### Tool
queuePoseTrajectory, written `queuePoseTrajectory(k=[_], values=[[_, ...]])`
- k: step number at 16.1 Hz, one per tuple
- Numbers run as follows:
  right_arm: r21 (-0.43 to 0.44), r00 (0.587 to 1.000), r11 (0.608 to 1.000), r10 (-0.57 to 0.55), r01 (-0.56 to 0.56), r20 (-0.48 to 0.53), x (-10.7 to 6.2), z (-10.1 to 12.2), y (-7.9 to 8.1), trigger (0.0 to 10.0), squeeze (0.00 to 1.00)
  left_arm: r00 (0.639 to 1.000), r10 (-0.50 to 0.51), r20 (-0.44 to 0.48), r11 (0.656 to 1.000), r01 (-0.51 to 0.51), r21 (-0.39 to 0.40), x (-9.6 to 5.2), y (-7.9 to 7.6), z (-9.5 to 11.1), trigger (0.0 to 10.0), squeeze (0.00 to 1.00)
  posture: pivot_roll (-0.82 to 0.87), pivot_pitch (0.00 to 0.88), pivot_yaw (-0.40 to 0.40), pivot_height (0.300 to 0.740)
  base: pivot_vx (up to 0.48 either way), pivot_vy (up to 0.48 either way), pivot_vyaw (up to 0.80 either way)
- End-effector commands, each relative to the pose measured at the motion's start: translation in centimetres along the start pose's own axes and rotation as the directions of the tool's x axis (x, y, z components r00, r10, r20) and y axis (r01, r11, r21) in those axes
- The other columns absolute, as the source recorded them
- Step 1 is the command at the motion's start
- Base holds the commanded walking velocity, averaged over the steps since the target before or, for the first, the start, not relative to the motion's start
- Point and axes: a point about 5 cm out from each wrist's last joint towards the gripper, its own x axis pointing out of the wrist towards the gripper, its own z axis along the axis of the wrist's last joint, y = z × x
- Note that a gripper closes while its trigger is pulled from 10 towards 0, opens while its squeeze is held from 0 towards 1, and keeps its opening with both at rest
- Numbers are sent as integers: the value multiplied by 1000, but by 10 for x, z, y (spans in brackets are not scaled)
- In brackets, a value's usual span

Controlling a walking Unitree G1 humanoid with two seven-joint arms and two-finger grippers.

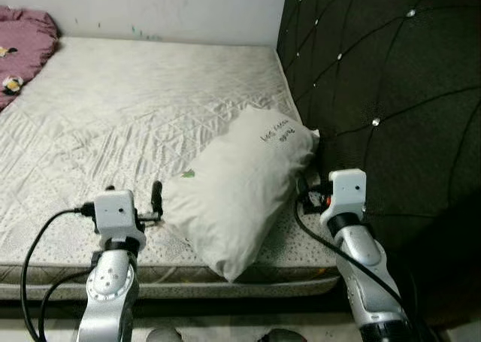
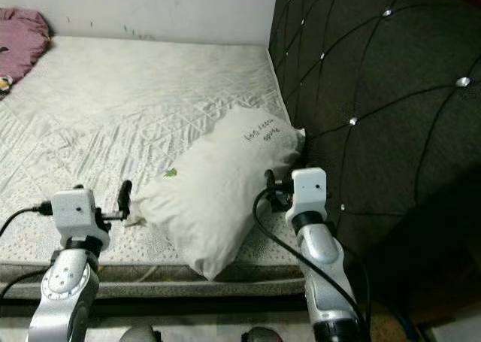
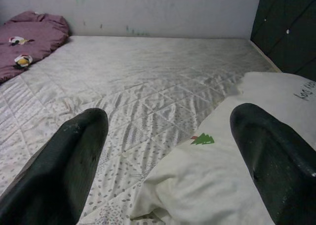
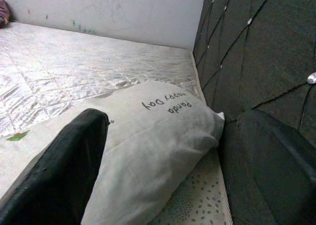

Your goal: Clean up the room

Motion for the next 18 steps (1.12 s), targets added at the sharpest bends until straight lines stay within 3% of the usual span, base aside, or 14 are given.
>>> queuePoseTrajectory(k=[1,5,18], values=[[-2,1000,1000,1,-1,-5,1,0,-1,10000,0,1000,2,-5,1000,-2,5,1,0,0,10000,0,10,0,-39,663,0,0,0],[-3,1000,1000,7,-7,0,2,1,0,10000,0,1000,2,-4,1000,-2,6,2,-1,1,10000,0,5,0,-38,609,0,0,0],[10,997,997,75,-75,-23,4,-1,7,10000,0,998,-56,7,998,56,-26,0,-4,2,10000,0,11,0,-46,609,42,0,0]])
